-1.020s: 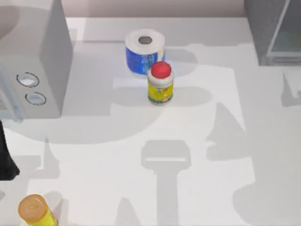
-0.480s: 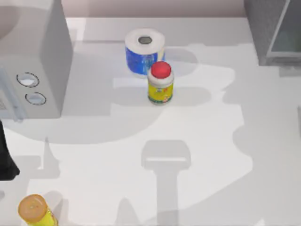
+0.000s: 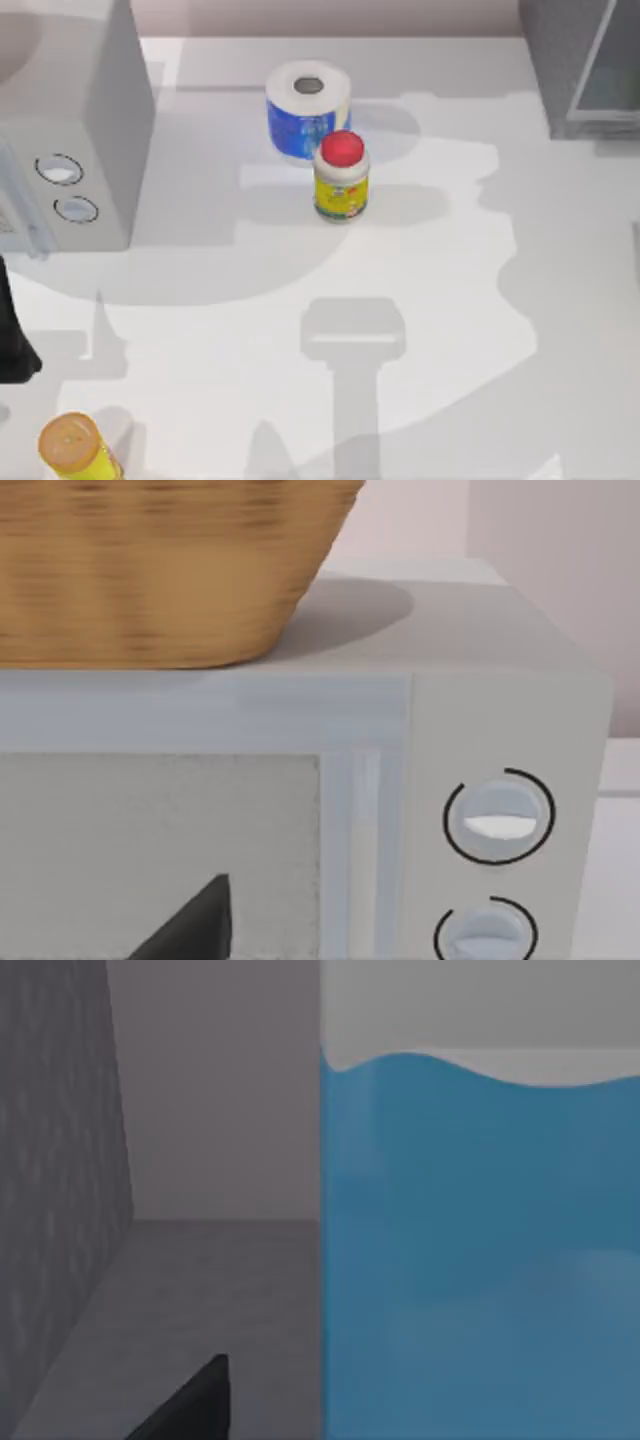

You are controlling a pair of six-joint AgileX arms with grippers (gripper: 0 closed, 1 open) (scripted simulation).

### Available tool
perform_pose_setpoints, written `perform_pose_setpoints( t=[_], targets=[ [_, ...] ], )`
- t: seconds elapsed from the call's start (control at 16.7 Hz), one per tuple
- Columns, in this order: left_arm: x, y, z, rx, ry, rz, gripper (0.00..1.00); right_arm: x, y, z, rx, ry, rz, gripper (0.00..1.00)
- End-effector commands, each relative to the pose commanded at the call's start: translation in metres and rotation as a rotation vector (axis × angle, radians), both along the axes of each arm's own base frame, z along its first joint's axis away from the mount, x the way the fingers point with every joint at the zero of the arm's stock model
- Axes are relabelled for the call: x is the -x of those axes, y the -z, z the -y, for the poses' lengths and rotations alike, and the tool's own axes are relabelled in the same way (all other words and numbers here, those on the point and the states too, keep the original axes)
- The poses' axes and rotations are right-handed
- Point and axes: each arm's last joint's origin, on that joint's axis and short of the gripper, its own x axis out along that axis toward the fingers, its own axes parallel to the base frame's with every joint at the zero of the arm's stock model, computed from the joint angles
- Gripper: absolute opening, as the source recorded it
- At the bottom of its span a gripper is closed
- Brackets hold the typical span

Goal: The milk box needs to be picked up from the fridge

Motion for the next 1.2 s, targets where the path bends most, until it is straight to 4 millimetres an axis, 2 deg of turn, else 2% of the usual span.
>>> perform_pose_setpoints(
  t=[0.36,0.66,1.2],
  targets=[
    [0.0,0.0,0.0,0.0,0.0,0.0,1.0,-0.048,-0.003,0.001,0.002,0.0,0.011,1.0],
    [0.0,0.0,0.0,0.0,0.0,0.0,1.0,-0.052,-0.002,0.001,0.001,0.0,0.006,1.0],
    [0.0,0.0,0.0,0.0,0.0,0.0,1.0,-0.052,-0.002,0.001,0.001,0.0,0.006,0.32]
  ],
)
